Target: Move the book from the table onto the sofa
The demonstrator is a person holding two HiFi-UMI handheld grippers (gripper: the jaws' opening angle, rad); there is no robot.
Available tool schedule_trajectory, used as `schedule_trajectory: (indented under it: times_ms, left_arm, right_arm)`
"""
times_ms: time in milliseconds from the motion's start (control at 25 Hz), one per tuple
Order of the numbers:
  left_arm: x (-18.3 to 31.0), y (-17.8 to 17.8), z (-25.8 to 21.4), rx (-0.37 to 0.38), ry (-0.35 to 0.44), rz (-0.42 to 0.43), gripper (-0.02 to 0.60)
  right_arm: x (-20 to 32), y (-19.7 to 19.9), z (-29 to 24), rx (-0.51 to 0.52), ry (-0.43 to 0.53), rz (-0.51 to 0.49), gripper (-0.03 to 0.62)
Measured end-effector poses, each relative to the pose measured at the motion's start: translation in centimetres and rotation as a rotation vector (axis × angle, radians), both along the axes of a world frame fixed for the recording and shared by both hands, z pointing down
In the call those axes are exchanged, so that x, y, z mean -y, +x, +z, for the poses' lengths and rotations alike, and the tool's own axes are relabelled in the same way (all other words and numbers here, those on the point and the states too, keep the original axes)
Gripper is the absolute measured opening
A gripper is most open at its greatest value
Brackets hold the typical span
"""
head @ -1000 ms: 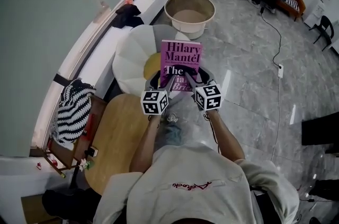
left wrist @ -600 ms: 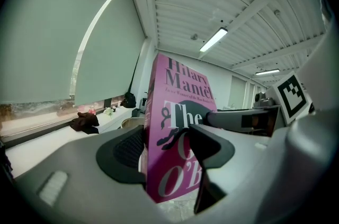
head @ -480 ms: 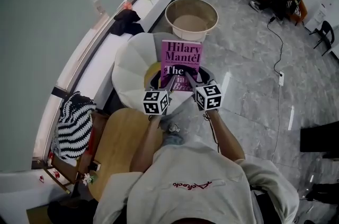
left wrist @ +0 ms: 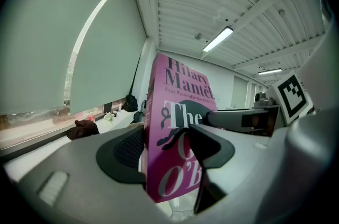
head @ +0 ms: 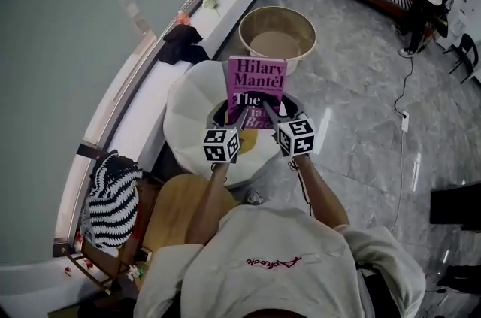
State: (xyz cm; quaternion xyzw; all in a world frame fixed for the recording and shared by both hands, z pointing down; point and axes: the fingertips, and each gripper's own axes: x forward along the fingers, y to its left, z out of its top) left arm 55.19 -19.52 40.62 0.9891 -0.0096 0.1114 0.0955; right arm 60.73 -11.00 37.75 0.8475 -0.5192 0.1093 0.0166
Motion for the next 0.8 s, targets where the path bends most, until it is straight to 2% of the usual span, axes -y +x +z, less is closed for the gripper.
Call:
schedule_trajectory:
  times_ms: [320,800]
  left_arm:
    - [3.4,3.7,-0.4,-0.013,0.002,0.012,0.273]
    - [4.8,4.3,1.2,0.020,-0.008,0.017,0.273]
  right_arm:
    - [3.4,3.6,-0.5,-0.013,-0.002,0.010,0.227]
    - [4.8,4.3,1.2,0.019,-0.009,0.017,0.227]
